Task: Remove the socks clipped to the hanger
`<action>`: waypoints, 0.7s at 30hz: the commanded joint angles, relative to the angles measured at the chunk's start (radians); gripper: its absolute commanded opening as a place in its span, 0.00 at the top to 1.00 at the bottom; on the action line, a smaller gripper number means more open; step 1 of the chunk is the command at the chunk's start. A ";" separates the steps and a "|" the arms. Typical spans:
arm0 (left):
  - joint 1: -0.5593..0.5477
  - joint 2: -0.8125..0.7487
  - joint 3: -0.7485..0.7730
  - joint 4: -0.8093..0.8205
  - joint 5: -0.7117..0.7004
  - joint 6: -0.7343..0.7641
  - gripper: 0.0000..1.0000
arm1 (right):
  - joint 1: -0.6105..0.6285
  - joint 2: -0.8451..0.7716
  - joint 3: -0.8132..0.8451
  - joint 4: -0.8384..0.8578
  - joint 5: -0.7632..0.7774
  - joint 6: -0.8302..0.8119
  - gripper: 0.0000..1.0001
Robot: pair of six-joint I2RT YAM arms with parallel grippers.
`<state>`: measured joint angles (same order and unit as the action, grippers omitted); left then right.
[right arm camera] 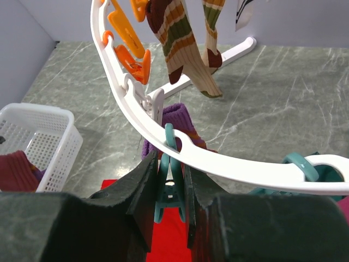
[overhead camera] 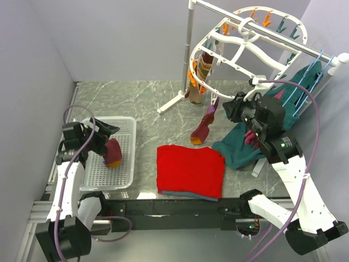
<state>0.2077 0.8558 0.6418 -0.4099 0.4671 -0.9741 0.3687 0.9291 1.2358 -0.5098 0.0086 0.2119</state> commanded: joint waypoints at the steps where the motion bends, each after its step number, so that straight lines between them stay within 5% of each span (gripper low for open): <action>1: -0.001 0.093 0.200 -0.180 -0.267 0.135 0.04 | 0.004 -0.006 0.016 -0.030 -0.042 -0.003 1.00; 4: -0.001 0.199 0.376 -0.321 -0.432 0.205 0.04 | 0.004 -0.004 0.005 -0.024 -0.038 -0.003 1.00; 7: 0.001 0.207 0.417 -0.350 -0.388 0.221 0.04 | 0.004 -0.006 -0.012 -0.009 -0.045 0.001 1.00; 17: -0.037 0.074 0.197 -0.032 0.017 0.115 0.04 | 0.004 -0.004 -0.021 -0.009 -0.050 0.003 1.00; 21: -0.235 0.029 0.165 0.186 0.013 0.049 0.03 | 0.006 -0.006 -0.025 -0.012 -0.053 0.014 1.00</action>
<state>0.1284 0.9440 0.8139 -0.4847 0.3771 -0.8616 0.3687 0.9298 1.2289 -0.5068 0.0017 0.2161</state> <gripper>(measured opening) 0.966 0.274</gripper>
